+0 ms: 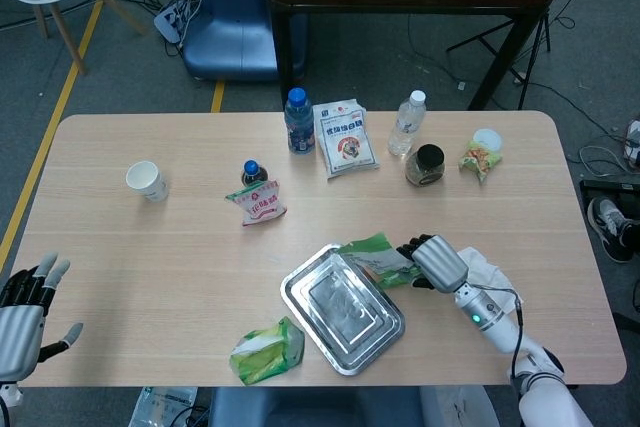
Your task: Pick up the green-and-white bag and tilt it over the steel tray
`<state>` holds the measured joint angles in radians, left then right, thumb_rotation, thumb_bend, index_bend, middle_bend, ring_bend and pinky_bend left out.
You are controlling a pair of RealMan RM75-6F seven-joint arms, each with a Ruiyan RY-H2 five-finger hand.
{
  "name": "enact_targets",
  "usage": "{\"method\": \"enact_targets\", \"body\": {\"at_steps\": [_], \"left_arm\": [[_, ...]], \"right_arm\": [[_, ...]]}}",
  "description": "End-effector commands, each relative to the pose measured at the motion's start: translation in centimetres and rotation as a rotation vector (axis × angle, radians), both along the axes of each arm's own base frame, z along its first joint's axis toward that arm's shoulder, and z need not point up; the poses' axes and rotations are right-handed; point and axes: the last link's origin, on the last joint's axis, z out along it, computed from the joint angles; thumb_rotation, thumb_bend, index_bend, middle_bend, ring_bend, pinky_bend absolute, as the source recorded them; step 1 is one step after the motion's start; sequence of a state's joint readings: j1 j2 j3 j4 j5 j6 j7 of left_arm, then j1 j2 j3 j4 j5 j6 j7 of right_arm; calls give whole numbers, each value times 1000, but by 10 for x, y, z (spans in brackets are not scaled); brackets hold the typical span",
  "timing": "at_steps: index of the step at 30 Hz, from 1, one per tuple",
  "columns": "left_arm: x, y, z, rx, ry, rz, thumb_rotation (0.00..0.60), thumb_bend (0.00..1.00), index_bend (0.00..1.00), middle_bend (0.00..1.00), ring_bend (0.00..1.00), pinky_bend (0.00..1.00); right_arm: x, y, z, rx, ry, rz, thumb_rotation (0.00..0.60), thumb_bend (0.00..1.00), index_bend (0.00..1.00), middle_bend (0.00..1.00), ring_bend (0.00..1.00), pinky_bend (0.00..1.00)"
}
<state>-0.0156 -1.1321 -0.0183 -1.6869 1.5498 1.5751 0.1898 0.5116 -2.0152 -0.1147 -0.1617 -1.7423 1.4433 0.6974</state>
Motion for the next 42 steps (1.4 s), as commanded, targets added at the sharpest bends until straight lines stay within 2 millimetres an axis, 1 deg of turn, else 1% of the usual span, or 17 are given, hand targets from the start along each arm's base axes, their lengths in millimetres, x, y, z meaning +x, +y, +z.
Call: {"method": "enact_targets", "body": {"at_steps": [1, 9, 12, 14, 16, 19, 22, 26, 31, 37, 42], "left_arm": [[0, 0, 0, -1, 0, -1, 600, 187, 94, 42, 102, 70], [2, 1, -3, -9, 1, -3, 600, 187, 94, 41, 102, 70], [3, 1, -4, -10, 3, -3, 600, 187, 94, 41, 102, 70], [3, 1, -4, -12, 3, -2, 600, 187, 94, 41, 102, 70], [4, 1, -5, -14, 3, -2, 600, 187, 94, 41, 102, 70], [4, 1, -6, -18, 3, -3, 600, 187, 94, 41, 102, 70], [6, 2, -6, -19, 2, -6, 600, 188, 94, 41, 102, 70], [6, 1, -6, -19, 2, -7, 600, 187, 94, 41, 102, 70], [6, 1, -6, -21, 0, -6, 600, 187, 94, 41, 102, 70], [7, 0, -7, -23, -3, -11, 600, 188, 94, 41, 102, 70], [7, 0, -7, -25, -6, -12, 600, 187, 94, 40, 102, 70]], "right_arm": [[-2, 0, -2, 2, -2, -16, 600, 647, 699, 649, 569, 603], [-7, 1, -4, 14, 6, -46, 600, 612, 699, 629, 536, 589], [-11, 3, -5, 22, 21, -56, 600, 563, 699, 609, 513, 555], [-13, 4, -5, 25, 31, -62, 600, 483, 699, 593, 495, 532], [-15, 5, -5, 27, 40, -66, 600, 359, 699, 573, 475, 506], [-18, 7, -5, 31, 40, -79, 600, 244, 671, 536, 432, 457], [-21, 8, -5, 29, 42, -86, 600, 180, 613, 484, 374, 398], [-24, 11, -3, 23, 36, -98, 600, 151, 528, 423, 302, 333], [-30, 16, 2, 10, 27, -112, 600, 113, 476, 373, 233, 270], [-38, 24, 9, -7, 30, -122, 600, 76, 418, 337, 178, 184], [-45, 32, 15, -19, 27, -136, 600, 55, 373, 311, 144, 146]]}}
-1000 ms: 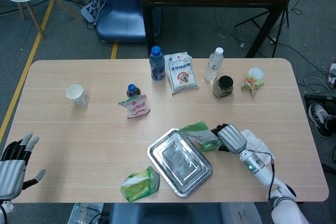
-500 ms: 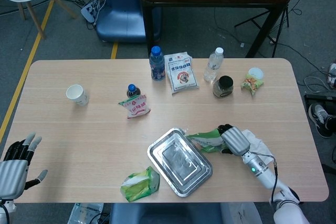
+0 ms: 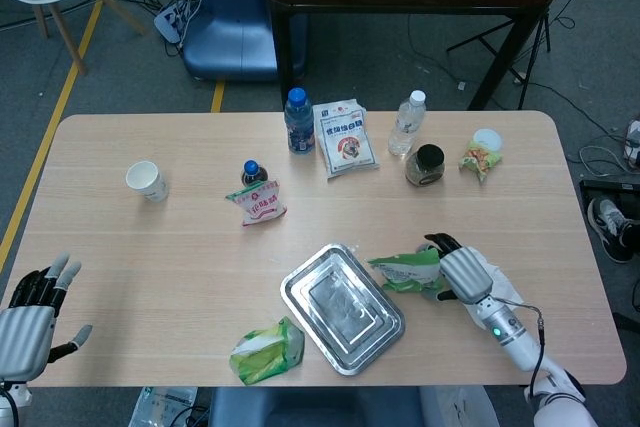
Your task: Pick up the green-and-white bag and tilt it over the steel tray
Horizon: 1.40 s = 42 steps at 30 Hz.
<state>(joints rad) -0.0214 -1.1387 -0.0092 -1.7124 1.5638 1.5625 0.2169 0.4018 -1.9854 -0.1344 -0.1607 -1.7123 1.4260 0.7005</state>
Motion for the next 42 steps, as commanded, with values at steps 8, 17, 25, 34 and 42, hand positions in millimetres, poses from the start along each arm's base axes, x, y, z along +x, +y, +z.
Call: {"method": "enact_targets", "body": {"at_steps": [8, 17, 25, 34, 42], "left_arm": [[1, 1, -1, -5, -7, -9, 600, 187, 94, 40, 102, 70], [1, 3, -3, -14, -14, -18, 600, 187, 94, 40, 102, 70], [0, 3, -2, -12, -16, -22, 600, 188, 94, 40, 102, 70], [-3, 6, -1, -3, -13, -19, 600, 187, 94, 40, 102, 70], [-7, 9, -6, -9, -21, -14, 600, 187, 94, 40, 102, 70]], "right_arm": [[-10, 17, 19, -51, -22, 10, 600, 50, 361, 302, 134, 135], [-20, 35, 38, -101, -23, 19, 600, 50, 361, 302, 133, 134], [-30, 48, 55, -149, -14, 13, 600, 50, 361, 315, 135, 134], [-50, 64, 102, -276, 58, -26, 600, 118, 361, 405, 262, 265], [-53, 80, 142, -308, 151, -132, 600, 125, 362, 425, 287, 298]]}}
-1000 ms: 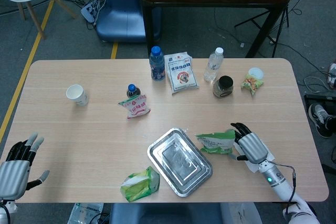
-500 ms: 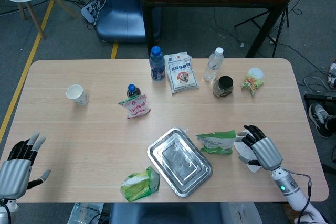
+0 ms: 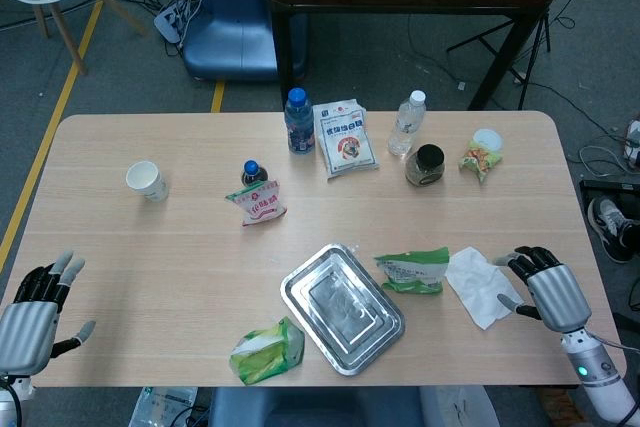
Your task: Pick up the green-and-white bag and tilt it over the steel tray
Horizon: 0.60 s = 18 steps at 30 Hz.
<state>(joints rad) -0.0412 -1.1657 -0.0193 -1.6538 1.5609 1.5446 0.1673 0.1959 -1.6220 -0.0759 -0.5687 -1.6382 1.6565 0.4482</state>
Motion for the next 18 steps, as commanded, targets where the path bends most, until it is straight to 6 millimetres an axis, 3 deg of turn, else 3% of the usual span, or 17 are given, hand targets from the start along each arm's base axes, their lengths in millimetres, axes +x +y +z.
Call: {"method": "enact_targets", "body": {"at_steps": [1, 9, 18], "left_arm": [[-1, 1, -2, -2, -6, 0, 600, 187, 94, 40, 102, 70], [-2, 3, -3, 4, -9, -5, 600, 187, 94, 40, 102, 70], [0, 2, 0, 13, -5, -6, 600, 187, 94, 40, 102, 70]], "right_arm": [[2, 12, 31, -22, 66, -93, 600, 125, 362, 425, 287, 298], [27, 19, 50, -25, 48, -153, 600, 125, 372, 425, 287, 318], [37, 21, 54, 1, 33, -183, 600, 125, 378, 425, 287, 318]]}}
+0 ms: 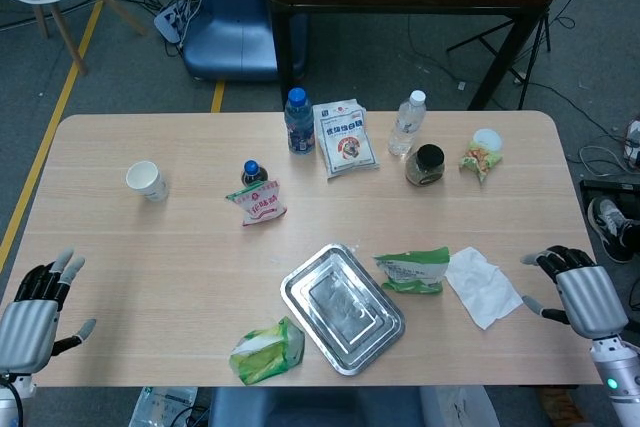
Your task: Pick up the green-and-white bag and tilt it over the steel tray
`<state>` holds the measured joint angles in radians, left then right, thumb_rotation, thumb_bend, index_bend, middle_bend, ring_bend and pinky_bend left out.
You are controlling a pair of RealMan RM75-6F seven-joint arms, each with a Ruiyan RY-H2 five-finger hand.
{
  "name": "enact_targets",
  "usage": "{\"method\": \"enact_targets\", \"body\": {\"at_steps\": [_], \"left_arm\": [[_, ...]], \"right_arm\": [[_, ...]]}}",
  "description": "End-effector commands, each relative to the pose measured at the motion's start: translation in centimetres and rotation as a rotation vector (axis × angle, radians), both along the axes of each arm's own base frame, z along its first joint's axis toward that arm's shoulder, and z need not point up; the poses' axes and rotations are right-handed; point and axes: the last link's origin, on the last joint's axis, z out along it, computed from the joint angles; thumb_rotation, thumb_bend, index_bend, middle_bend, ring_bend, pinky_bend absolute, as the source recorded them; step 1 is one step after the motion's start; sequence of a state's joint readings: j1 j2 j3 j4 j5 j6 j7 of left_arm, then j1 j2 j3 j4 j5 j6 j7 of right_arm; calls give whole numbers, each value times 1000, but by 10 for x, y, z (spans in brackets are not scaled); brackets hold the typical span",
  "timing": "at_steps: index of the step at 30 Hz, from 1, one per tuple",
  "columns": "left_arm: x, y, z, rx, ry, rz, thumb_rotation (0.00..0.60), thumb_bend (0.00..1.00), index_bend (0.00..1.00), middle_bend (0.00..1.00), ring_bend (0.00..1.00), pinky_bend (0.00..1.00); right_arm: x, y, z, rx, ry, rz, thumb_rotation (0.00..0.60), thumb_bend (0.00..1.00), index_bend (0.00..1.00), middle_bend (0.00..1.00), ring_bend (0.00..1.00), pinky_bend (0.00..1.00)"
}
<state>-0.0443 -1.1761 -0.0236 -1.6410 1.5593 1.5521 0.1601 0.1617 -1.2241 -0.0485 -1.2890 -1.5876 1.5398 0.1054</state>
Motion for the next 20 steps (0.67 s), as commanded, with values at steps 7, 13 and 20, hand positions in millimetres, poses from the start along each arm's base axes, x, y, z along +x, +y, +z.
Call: {"method": "enact_targets", "body": {"at_steps": [7, 13, 20], "left_arm": [[1, -1, 0, 1, 0, 1, 600, 188, 94, 40, 102, 70], [3, -1, -1, 1, -1, -4, 600, 187, 94, 40, 102, 70], [2, -1, -2, -2, -5, -4, 600, 187, 94, 40, 101, 70]], "right_arm": [[9, 9, 5, 27, -24, -45, 600, 124, 378, 425, 287, 318], [14, 14, 8, 28, -19, -43, 600, 125, 378, 425, 287, 318], [19, 19, 9, 29, -20, -39, 600, 124, 378, 425, 287, 318]]}}
